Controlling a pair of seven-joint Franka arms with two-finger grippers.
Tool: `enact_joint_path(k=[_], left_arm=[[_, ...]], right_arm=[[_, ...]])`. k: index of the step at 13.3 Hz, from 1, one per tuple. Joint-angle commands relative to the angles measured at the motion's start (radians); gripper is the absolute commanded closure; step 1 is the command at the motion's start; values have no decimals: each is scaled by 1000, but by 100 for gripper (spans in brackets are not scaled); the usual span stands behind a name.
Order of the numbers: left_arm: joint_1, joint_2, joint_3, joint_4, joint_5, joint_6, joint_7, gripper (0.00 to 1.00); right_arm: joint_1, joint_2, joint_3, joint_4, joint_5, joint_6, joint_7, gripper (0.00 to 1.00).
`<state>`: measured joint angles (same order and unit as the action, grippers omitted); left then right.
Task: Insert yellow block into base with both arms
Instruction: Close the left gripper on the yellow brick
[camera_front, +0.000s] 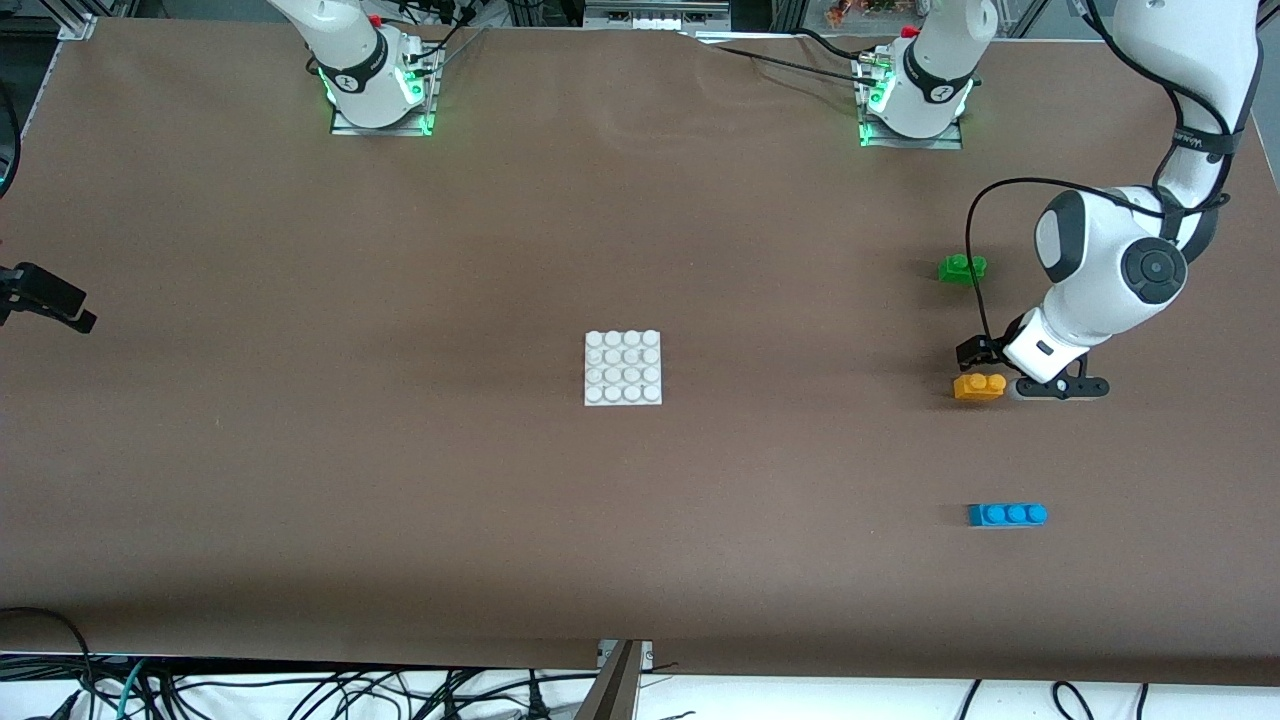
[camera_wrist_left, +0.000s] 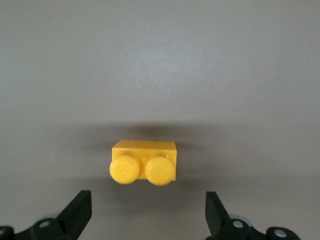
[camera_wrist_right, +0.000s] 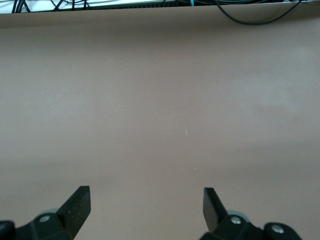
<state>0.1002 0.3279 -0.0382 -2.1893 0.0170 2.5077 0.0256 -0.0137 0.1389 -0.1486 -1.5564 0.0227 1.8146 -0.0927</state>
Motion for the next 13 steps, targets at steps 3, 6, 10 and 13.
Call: enact_joint_path(k=[3,6,10,13], left_arm=[[-4,49,4,8,-25,56,36,0],[-4,72,6,10,-25,94,36,0],[-4,83,20,13,-25,97,36,0],[-4,91,23,16,-25,105,36,0]], right_arm=[[-12,8,12,22,-7,-17,-10,0],[-12,8,12,22,-7,-15,-9,0],[-12,14,12,25,-10,-14,-10,0],[-15,15,11,25,-12,-15,-10,0]])
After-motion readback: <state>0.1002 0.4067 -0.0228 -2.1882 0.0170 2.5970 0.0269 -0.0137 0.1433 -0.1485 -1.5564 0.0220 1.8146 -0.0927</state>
